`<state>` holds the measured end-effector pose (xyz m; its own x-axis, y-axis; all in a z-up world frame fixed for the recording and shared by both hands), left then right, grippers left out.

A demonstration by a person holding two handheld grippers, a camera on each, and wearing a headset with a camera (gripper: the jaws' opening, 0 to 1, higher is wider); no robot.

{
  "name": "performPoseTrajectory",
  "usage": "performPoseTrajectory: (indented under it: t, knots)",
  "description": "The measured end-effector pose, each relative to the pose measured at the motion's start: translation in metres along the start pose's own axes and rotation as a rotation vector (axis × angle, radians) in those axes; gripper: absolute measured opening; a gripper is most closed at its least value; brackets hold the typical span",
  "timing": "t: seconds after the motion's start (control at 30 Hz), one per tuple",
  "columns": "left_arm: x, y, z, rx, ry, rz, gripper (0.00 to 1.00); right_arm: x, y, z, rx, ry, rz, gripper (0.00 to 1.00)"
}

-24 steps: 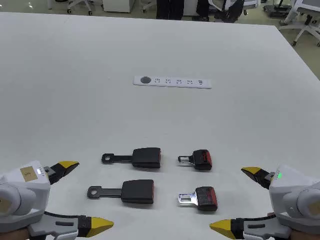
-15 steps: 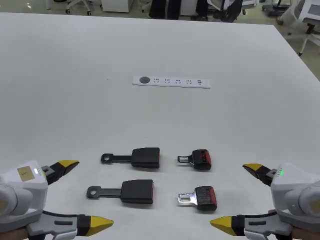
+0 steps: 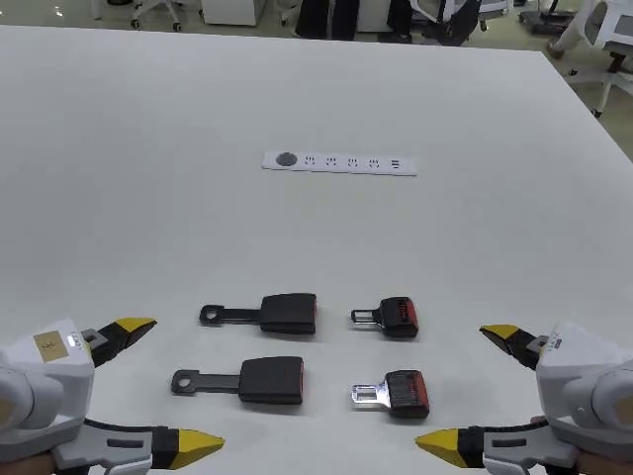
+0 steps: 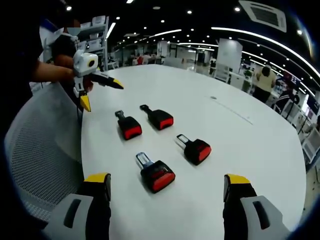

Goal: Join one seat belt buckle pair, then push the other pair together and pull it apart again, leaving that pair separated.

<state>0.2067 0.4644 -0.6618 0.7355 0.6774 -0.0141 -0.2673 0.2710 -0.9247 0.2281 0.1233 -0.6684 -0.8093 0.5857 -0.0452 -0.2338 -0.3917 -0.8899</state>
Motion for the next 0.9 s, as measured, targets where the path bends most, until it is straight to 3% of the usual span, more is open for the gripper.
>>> performPoseTrajectory:
  t: [0.9]
  knots:
    - [0.0013, -0.0015, 0.0, -0.002, -0.003, -0.008, 1.0, -0.0032, 0.0006, 0.001, -0.001, 0.006, 0.002, 0.94]
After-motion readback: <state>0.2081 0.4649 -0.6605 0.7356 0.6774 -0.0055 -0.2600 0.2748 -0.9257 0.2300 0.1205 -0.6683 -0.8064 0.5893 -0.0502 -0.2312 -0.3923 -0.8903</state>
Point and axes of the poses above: the centre of the closed fingertips' face, and the gripper's own axes: z roughly backward along the fingers, x roughly to its left, y roughly out of its underside, the point moved 7 cm from there along z, roughly backward along the fingers, and after that the axes turned 11 degrees about -x, right-handed, at the moved point
